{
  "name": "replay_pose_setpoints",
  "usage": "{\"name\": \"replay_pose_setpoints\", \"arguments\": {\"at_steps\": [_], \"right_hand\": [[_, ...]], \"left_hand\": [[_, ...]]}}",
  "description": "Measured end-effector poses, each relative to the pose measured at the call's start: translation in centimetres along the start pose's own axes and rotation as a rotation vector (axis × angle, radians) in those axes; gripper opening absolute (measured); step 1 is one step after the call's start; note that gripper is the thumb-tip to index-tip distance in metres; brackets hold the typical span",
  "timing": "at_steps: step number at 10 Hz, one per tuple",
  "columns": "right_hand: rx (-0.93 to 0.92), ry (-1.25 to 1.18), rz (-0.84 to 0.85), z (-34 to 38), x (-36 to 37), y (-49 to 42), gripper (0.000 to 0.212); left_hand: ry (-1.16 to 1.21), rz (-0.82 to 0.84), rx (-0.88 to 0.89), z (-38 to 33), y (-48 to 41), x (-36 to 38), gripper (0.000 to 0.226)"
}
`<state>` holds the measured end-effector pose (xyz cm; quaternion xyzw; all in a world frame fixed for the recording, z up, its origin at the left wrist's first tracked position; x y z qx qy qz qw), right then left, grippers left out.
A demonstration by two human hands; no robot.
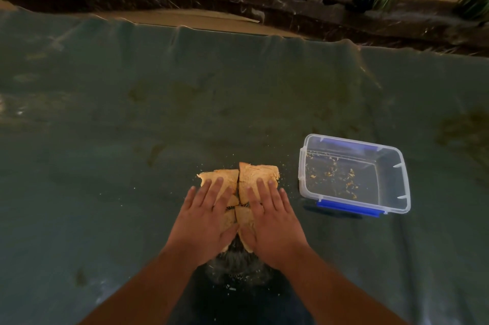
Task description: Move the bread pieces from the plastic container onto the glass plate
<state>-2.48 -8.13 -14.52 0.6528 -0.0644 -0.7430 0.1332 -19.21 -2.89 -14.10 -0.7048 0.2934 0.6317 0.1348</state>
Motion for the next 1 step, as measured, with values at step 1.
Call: {"name": "replay_pose_setpoints", "arguments": {"at_steps": [1], "right_hand": [[0.020,0.012,0.043,0.35,0.03,-0.18,0.081]], "left_hand": [[-0.003,0.013,-0.031,0.09,0.06,-0.04,0.082]]}}
Point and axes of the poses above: each hand's wrist, its own y-axis away from the middle knuckle, its own x-axis out of the palm, z = x × y, the point moved 5 cm from there along -y, towards the middle knuckle, and after that the axes turned 3 degrees about y, right-handed, at the moved point
